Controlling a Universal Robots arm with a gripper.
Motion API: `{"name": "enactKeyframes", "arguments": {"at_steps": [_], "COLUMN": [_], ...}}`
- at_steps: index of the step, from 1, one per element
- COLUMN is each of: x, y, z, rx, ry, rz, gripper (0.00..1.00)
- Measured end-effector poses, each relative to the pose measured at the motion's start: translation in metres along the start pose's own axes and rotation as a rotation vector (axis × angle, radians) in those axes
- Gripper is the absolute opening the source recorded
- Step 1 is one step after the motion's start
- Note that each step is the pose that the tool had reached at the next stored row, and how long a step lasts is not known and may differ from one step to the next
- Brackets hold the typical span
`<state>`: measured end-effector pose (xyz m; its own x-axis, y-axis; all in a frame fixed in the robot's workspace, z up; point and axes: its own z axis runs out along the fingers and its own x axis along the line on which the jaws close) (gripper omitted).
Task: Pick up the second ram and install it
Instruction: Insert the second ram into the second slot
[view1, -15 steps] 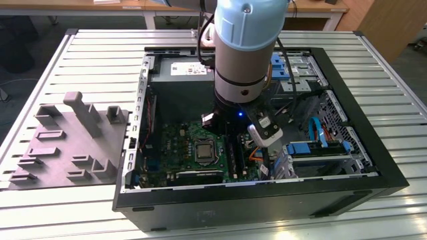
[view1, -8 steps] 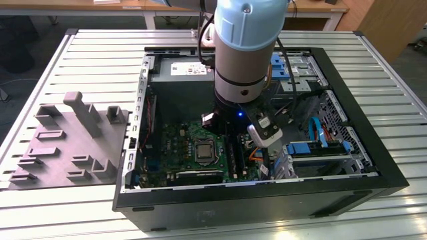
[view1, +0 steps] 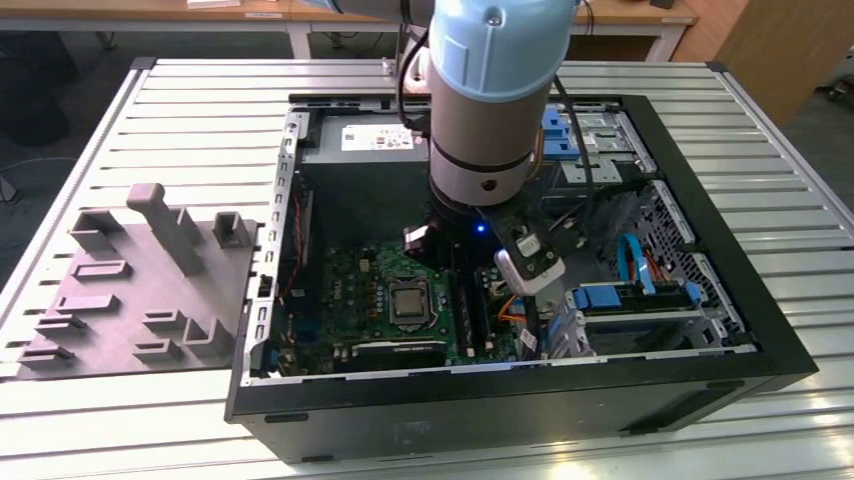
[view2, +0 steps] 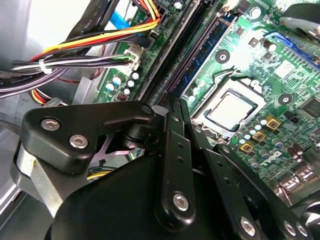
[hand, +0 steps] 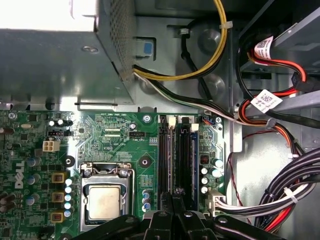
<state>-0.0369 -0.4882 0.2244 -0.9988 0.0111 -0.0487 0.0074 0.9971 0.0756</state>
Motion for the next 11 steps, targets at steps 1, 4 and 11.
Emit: {"name": "enactKeyframes", "arguments": {"at_steps": [1,4,11], "x": [-0.0001,-0.0003,-0.0004], "y": [0.0,0.0,0.0], "z": [0.0,0.0,0.0002], "rx": [0.0001,0.0004,0.0006], "ry": [-0.0002,-0.0006,-0.0006], "rz": [0.002,0.008,0.008], "gripper": [0.12,0.12,0.12]}}
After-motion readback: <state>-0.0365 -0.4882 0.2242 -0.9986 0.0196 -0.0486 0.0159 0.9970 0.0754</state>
